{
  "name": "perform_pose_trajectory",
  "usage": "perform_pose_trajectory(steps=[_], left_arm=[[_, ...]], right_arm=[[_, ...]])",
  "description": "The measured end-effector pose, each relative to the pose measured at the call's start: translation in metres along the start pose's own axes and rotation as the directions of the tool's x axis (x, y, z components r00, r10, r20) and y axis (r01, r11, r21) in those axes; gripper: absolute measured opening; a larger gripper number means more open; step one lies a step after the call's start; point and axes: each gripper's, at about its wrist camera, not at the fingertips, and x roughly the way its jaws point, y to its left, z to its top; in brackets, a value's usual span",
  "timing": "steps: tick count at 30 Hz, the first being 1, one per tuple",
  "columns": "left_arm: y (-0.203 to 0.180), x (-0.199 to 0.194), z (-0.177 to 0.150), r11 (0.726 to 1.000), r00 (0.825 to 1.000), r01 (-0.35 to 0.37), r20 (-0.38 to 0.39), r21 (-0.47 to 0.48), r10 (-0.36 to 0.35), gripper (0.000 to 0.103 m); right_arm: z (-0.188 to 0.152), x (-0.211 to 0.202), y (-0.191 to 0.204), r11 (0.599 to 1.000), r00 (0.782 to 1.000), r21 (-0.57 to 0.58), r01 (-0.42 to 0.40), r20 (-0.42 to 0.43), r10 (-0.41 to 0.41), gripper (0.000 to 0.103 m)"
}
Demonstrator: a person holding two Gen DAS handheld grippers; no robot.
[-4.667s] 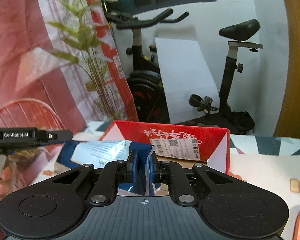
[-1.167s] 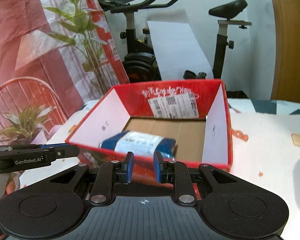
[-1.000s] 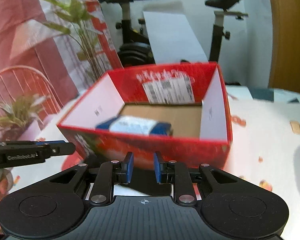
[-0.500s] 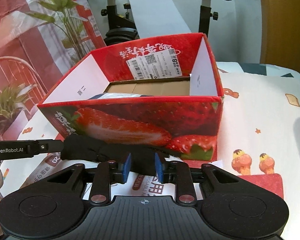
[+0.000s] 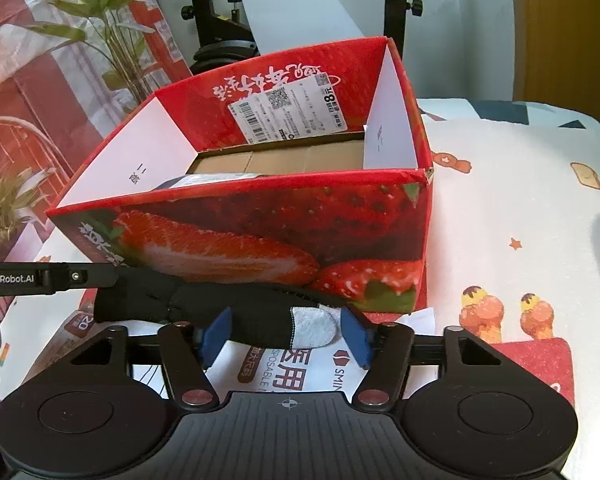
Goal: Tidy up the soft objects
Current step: 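Move the right tool beside the box and grasp the black soft item, then lift the black soft item with the right tool over the red box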
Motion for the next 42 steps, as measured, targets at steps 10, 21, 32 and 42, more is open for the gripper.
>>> perform_pose_trajectory(steps=[10, 21, 32, 42], left_arm=[[0.010, 0.022, -0.004, 0.996, 0.997, 0.053, -0.057, -0.070, -0.057, 0.046], [0.013, 0.035, -0.003, 0.994, 0.995, 0.068, -0.071, -0.082, -0.074, 0.045], [0.011, 0.027, -0.009, 0.992, 0.995, 0.087, -0.032, -0.088, -0.090, 0.021], [0.003, 0.002, -0.008, 0.997, 0.997, 0.070, 0.046, -0.033, -0.068, 0.019]], right_arm=[[0.008, 0.019, -0.015, 0.995, 0.998, 0.094, -0.021, -0.050, 0.026, 0.062], [0.008, 0.030, -0.017, 0.993, 0.995, 0.113, -0.039, -0.084, 0.049, 0.060], [0.008, 0.025, -0.014, 0.992, 0.995, 0.111, -0.063, -0.067, 0.071, 0.028], [0.012, 0.005, -0.006, 0.989, 0.993, 0.087, -0.117, -0.014, 0.118, 0.008]])
